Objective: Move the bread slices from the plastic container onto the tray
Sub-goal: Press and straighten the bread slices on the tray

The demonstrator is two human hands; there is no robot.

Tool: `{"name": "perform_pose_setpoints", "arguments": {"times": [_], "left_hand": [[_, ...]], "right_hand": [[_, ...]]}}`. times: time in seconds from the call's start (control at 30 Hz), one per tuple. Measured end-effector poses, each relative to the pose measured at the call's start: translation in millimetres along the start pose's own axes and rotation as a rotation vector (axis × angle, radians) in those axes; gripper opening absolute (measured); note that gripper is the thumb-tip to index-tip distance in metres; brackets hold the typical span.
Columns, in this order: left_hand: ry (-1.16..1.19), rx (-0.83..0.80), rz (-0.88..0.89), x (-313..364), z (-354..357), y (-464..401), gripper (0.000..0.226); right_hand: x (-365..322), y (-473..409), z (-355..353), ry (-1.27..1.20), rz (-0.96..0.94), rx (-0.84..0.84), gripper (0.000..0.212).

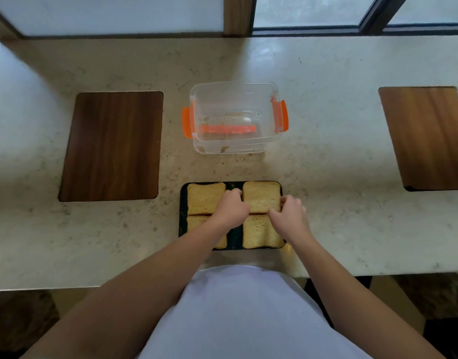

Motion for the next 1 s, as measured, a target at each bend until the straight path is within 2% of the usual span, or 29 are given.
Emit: {"name": "perform_pose_setpoints", "arguments": {"times": [0.3, 0.37, 0.43, 0.47, 0.63, 0.83, 1.0], "left_hand": [[-0.023, -0.011, -0.029, 0, 3, 1, 0.058], [-0.019, -0.018, -0.024, -1, 1, 3, 0.047], [-0.019, -0.03, -0.046, 0, -1, 5, 0.019], [-0.019, -0.03, -0.059, -1, -3, 5, 0.017], [-0.065, -0.032, -0.067, -10, -9, 2, 0.054], [-0.003, -0.009, -0.064, -17, -12, 14, 0.052], [0.014, -0.178, -0.16, -31, 4, 42, 0.059]], "right_hand": [[0, -8, 2, -0.111, 0.101, -0.054, 0.058], [-3, -8, 3, -0.125, 0.103, -0.069, 0.058], [-7, -8, 5, -0.132, 0.1, -0.078, 0.058], [-8, -8, 5, -0.133, 0.098, -0.082, 0.058], [-15, -5, 6, -0.164, 0.093, -0.124, 0.059], [7, -2, -4, -0.251, 0.119, -0.087, 0.058], [38, 6, -7, -0.198, 0.129, -0.126, 0.045]]}}
Point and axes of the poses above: each hand's wrist, its own y-axis away from the middle knuckle, its own z-axis out of the palm, x = y × z, the point moved 2 cm from there along -y, towards the middle knuckle, and after that the axes turned 12 degrees about x, right-handed, at the moved point
